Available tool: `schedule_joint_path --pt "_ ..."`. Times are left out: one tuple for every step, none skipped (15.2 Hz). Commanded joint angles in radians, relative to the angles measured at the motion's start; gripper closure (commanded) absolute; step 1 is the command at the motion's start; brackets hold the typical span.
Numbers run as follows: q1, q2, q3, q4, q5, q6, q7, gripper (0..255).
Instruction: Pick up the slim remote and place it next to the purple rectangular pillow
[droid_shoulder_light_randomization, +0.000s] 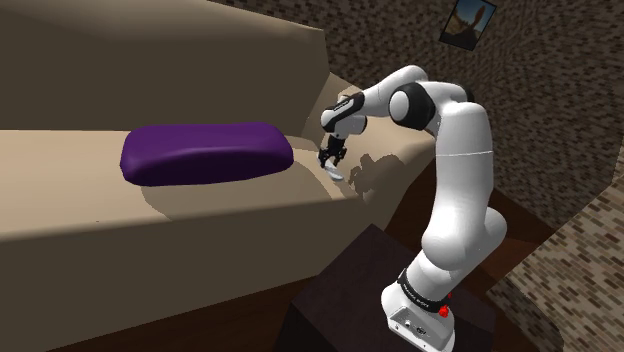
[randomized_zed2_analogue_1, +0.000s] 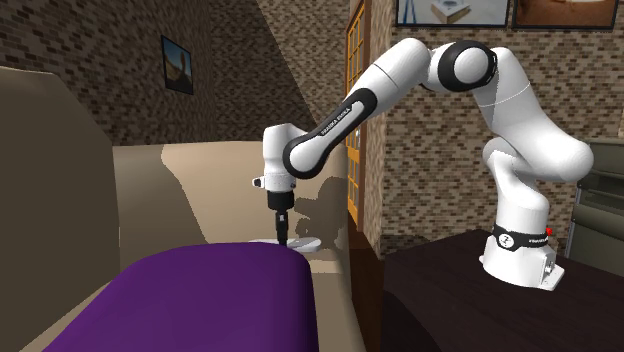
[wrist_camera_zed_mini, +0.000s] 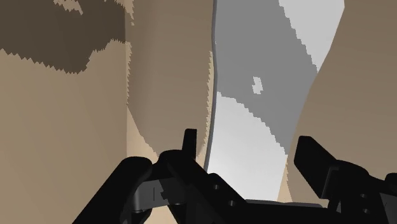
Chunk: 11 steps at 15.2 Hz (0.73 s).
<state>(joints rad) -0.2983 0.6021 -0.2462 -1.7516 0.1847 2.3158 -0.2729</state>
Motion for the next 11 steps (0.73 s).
schedule_joint_path --pt "0.002 -0.014 -0.003 0.001 -0.004 -0.014 0.002 255" --pt "0.003 -0.022 -0.005 0.001 -0.007 -0.023 0.004 255" --pt "0.005 -0.031 -0.007 0.003 -0.009 -0.032 0.005 255" --pt "0.006 -0.039 -0.008 0.004 -0.012 -0.042 0.007 255" --pt "0.007 -0.047 -0.010 0.005 -0.014 -0.051 0.008 255" --pt "0.008 -0.055 -0.012 0.007 -0.017 -0.061 0.010 255" --pt "0.009 -0.063 -0.013 0.009 -0.019 -0.071 0.011 255" --pt "0.010 -0.071 -0.015 0.011 -0.022 -0.081 0.013 255" --pt "0.011 -0.079 -0.017 0.014 -0.024 -0.091 0.014 255" --pt "0.012 -0.087 -0.018 0.016 -0.027 -0.101 0.016 255" --pt "0.013 -0.094 -0.020 0.019 -0.029 -0.111 0.017 255"
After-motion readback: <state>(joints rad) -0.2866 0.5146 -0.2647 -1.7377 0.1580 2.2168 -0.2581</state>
